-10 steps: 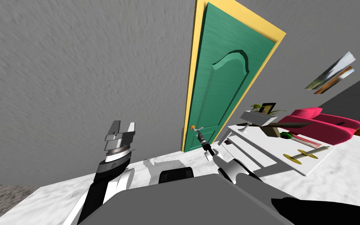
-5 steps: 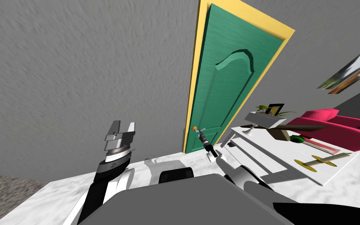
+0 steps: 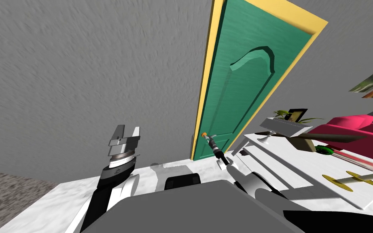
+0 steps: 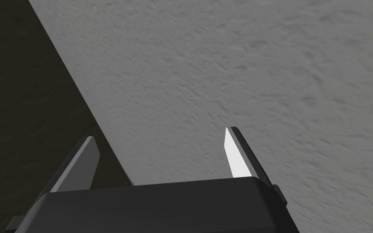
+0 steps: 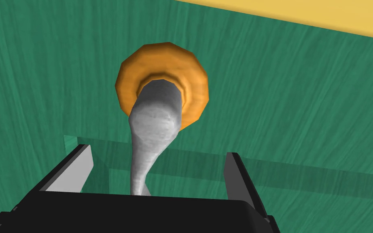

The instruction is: Pull the door open

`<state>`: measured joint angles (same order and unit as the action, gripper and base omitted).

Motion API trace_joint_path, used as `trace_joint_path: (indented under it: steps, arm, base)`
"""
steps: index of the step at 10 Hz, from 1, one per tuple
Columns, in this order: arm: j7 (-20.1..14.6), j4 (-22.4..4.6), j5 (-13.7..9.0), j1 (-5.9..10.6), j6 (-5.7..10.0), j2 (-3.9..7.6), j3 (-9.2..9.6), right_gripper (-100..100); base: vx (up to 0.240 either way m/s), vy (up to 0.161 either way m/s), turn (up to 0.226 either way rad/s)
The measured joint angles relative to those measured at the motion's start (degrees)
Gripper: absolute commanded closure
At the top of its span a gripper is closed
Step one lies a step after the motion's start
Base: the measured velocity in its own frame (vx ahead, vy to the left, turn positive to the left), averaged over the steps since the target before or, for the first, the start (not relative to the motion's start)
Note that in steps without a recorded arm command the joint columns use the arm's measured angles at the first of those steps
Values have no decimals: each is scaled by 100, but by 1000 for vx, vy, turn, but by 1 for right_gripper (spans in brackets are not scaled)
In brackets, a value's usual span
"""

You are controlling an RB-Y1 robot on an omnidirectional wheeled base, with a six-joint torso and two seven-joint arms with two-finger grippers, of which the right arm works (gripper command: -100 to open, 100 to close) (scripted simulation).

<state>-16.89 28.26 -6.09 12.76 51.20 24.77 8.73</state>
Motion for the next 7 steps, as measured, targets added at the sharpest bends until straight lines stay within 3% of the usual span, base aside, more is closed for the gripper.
trace_joint_path:
  steps: [1,3,4,7]
  arm:
    - [-48,-80,-16,65,36,55,-22,-100]
    - [-96,-446,-14,206,216,58,-19,-100]
    - [-97,-471,-13,212,235,56,-18,100]
    - [-104,-454,-15,198,205,50,-17,100]
  base:
    - [58,16,-10]
    - [11,2,-12]
    - [0,0,0]
    - [0,0,0]
